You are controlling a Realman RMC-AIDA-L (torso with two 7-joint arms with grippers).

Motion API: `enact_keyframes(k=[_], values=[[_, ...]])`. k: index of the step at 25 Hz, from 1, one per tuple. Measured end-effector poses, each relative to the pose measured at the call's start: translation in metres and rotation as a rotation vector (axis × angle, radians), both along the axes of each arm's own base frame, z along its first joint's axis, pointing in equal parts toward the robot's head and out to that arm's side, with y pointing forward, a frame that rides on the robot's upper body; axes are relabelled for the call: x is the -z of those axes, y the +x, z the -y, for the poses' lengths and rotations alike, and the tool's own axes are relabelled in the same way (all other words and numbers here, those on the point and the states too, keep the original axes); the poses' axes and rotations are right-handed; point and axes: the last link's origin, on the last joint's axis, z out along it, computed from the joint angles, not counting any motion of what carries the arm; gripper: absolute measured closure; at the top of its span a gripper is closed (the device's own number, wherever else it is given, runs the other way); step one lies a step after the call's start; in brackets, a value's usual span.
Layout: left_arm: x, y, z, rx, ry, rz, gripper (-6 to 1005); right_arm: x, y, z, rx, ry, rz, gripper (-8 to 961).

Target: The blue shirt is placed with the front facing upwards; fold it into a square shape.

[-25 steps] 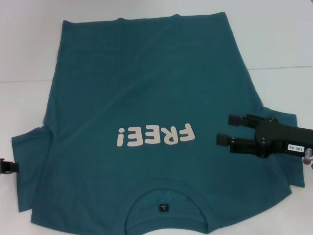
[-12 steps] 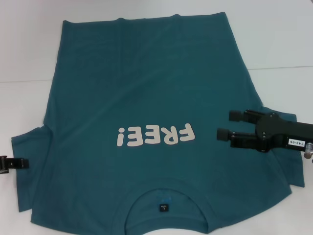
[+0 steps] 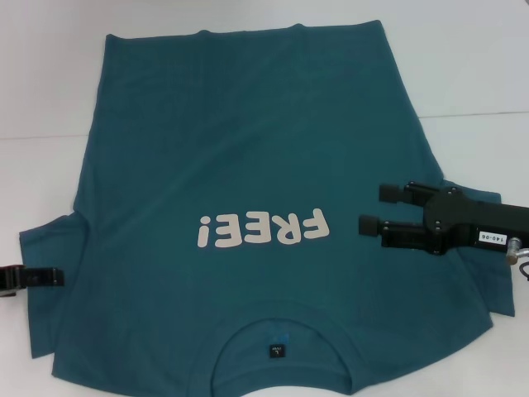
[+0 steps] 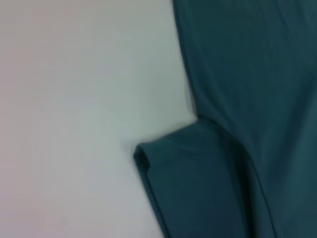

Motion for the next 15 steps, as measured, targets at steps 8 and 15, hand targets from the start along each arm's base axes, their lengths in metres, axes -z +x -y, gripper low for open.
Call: enact_keyframes(k=[8,15], values=[[0.006,0.001,-0.001,-0.024,-0.018,0.026,47,0.000,0.000,0.000,0.002,-0.002,0.000,37],[0.013,0.003,-0.002,-0.031,-0.044,0.052,43,-0.001,0.001,0.000,0.002,-0.002,0.001,37]])
